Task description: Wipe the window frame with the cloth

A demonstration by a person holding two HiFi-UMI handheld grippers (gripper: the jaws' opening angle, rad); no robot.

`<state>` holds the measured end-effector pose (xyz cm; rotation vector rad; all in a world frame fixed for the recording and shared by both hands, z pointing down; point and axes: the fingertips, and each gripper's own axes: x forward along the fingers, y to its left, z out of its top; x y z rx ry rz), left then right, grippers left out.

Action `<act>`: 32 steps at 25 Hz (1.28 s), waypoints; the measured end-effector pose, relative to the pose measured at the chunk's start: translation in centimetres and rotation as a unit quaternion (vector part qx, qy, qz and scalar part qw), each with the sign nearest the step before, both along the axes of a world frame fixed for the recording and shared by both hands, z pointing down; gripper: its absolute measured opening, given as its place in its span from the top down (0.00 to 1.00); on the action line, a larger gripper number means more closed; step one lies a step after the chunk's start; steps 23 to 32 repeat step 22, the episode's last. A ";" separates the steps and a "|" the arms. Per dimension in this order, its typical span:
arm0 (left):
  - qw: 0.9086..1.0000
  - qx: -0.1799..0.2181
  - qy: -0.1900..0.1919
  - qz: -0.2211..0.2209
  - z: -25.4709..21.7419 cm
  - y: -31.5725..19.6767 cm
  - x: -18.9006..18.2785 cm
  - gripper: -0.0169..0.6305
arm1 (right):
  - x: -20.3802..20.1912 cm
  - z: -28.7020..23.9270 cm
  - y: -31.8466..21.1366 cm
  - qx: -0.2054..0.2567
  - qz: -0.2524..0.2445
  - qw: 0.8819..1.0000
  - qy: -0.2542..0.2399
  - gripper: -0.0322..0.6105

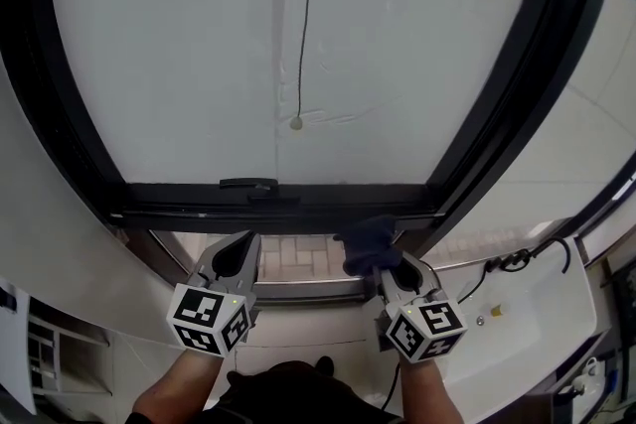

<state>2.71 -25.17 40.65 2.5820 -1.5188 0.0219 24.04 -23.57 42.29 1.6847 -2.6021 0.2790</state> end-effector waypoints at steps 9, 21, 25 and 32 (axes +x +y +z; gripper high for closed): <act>1.000 -0.001 0.009 0.016 0.0 0.5 0.2 0.98 | -1.2 -0.6 -0.4 0.007 -0.006 1.000 0.006 0.84; 0.999 0.024 0.005 0.037 -0.6 0.9 -0.2 0.98 | -2.2 -0.9 -1.3 -0.006 -0.013 1.000 -0.015 0.84; 0.999 0.024 0.005 0.038 -0.6 0.9 -0.2 0.98 | -2.2 -0.9 -1.4 -0.008 -0.013 1.000 -0.018 0.84; 0.999 0.024 0.005 0.038 -0.6 0.9 -0.2 0.98 | -2.2 -0.9 -1.4 -0.008 -0.013 1.000 -0.018 0.84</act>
